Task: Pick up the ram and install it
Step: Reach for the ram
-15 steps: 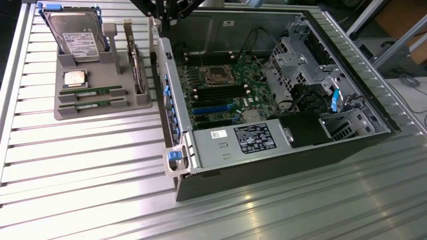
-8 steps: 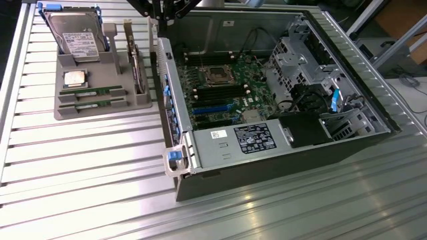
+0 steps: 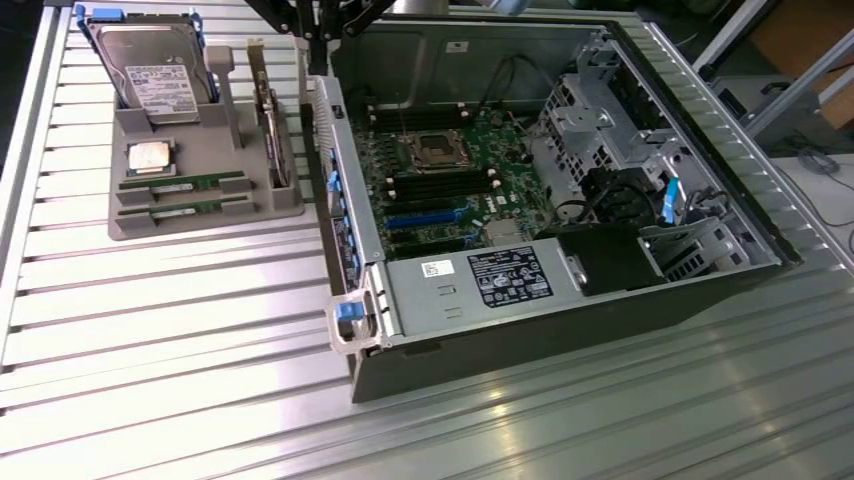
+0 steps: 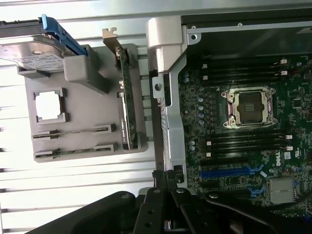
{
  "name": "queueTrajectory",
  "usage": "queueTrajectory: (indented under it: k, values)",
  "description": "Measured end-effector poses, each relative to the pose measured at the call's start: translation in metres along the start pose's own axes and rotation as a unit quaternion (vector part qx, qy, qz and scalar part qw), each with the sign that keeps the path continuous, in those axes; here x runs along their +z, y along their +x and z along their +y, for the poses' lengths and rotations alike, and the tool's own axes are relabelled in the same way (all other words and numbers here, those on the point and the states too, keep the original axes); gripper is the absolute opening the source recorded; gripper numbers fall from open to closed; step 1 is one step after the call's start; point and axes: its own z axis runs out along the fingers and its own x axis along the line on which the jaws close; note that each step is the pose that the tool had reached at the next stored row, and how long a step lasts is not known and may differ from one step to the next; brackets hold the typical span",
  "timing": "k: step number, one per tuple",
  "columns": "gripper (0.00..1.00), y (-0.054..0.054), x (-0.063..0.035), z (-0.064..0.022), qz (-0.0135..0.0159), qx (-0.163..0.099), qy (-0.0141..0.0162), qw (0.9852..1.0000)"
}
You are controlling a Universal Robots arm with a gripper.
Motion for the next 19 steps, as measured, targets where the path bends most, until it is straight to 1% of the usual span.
queueTrajectory:
  k: [19]
  values:
    - [0.11, 0.0108, -0.0003, -0.0008, 0.0000, 0.000, 0.0000, 1.0000]
